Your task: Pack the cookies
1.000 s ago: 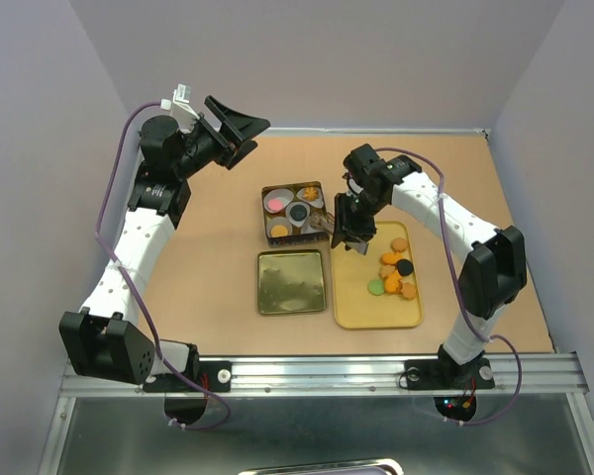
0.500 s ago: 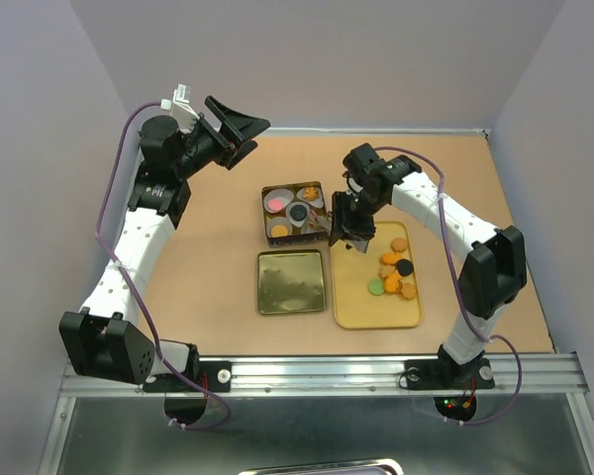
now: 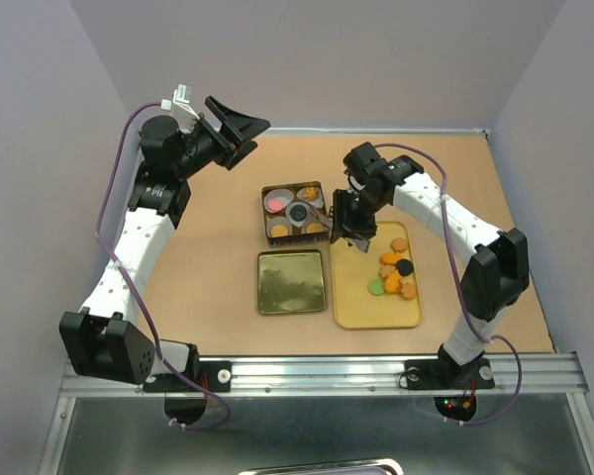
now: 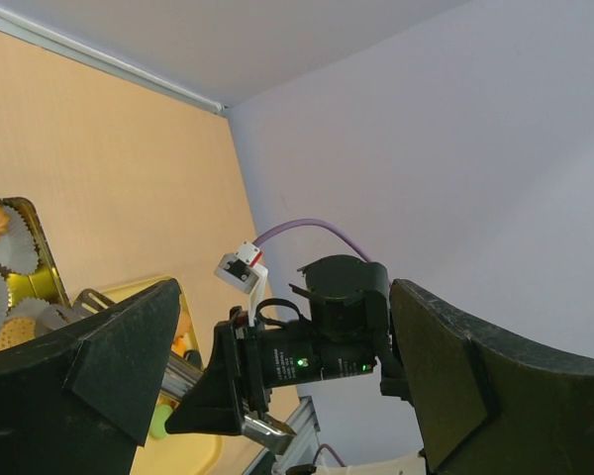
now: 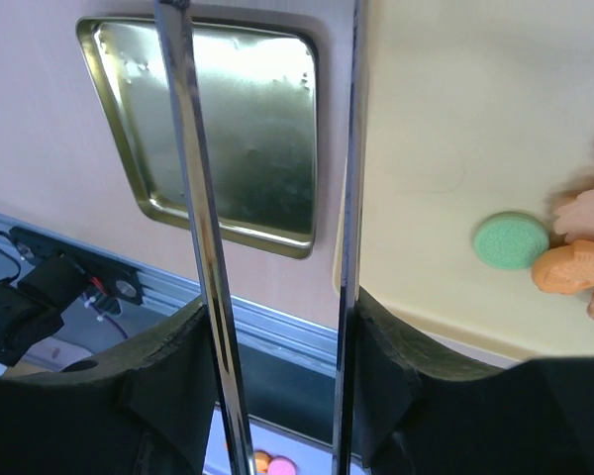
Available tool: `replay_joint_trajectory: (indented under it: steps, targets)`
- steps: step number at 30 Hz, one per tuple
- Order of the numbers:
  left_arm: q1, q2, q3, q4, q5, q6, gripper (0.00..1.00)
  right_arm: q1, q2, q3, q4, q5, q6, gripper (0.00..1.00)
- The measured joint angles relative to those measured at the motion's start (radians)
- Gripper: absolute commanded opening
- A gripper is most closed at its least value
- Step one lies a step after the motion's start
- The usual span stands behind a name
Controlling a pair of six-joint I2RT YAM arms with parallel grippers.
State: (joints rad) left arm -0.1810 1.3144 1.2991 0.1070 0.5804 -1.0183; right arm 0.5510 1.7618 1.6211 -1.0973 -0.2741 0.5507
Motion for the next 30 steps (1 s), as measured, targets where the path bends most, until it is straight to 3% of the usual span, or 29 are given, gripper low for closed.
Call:
replay_joint_trajectory:
  steps: [10, 18, 23, 30]
  targets:
    - [0.0, 0.0, 0.0, 0.0, 0.005, 0.0, 0.99, -0.029, -0.036, 0.031, -0.019, 0.111, -0.001, 0.52]
    - [0.0, 0.0, 0.0, -0.002, 0.007, 0.001, 0.99, -0.247, -0.017, 0.065, -0.021, 0.166, -0.012, 0.52]
    - [0.0, 0.0, 0.0, -0.004, 0.007, 0.001, 0.99, -0.395, 0.122, 0.188, -0.024, 0.237, -0.024, 0.52]
    - [0.0, 0.007, 0.0, -0.008, 0.007, 0.004, 0.99, -0.467, 0.336, 0.376, -0.02, 0.298, -0.031, 0.51]
